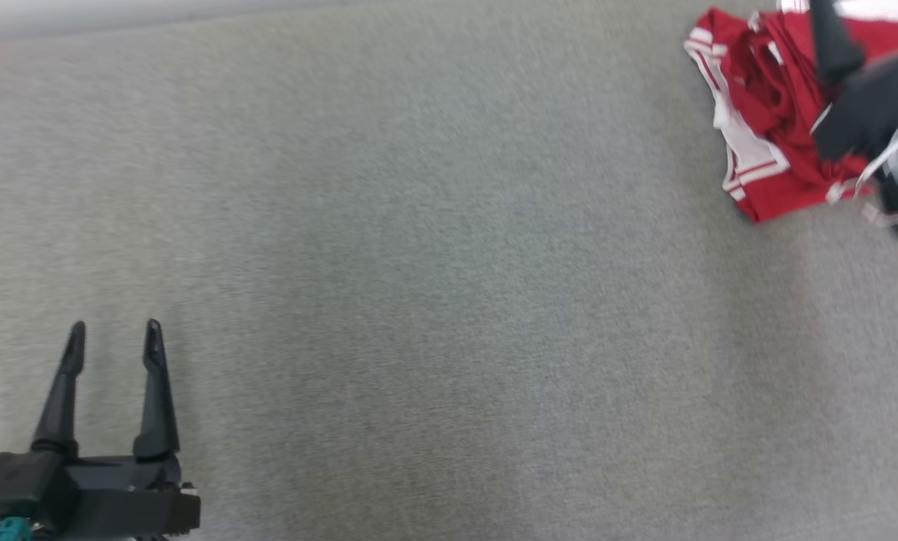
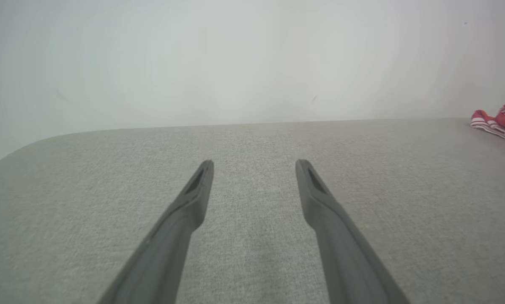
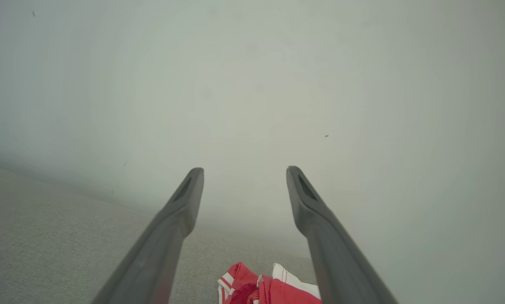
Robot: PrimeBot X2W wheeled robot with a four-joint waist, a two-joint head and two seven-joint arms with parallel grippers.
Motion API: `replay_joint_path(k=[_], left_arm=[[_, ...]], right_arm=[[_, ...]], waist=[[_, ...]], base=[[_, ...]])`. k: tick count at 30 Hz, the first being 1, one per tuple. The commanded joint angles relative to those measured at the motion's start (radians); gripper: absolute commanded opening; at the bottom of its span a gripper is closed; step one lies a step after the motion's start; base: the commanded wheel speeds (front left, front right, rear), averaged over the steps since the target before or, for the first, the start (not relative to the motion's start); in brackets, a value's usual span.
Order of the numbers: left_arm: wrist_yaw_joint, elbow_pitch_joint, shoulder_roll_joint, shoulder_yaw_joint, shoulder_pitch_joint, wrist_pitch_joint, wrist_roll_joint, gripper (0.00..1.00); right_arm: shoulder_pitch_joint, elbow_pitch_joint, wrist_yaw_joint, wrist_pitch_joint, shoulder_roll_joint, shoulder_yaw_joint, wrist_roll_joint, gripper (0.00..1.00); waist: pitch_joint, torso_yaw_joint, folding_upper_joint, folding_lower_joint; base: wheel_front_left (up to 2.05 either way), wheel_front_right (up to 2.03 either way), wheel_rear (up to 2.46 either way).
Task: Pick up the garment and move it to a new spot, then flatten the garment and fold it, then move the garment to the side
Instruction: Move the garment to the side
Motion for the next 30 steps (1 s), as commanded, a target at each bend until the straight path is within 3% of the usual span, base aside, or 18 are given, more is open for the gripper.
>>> replay_joint_path(k=[1, 19, 30], left_arm=[[-0.005, 0.009, -0.009, -0.004, 0.011, -0.007, -0.007, 1.00], [-0.031, 0.077, -0.052, -0.020, 0.038, -0.012, 0.007, 1.00], [-0.041, 0.095, -0.070, -0.010, 0.040, -0.012, 0.014, 1.00]], right_arm=[[0.052, -0.018, -0.003, -0.004, 0.009, -0.026, -0.016, 1.00], [0.615, -0.362, -0.003, 0.003, 0.172, -0.388, -0.155, 1.00], [0.861, -0.570, -0.003, 0.040, 0.274, -0.455, -0.191, 1.00]], waist=[[-0.065, 0.057, 0.0001, 0.0002], [-0.206, 0.196, 0.0001, 0.0002], [-0.215, 0.203, 0.0001, 0.0002]], base=[[0.00, 0.00, 0.00], [0.00, 0.00, 0.00], [0.00, 0.00, 0.00]])
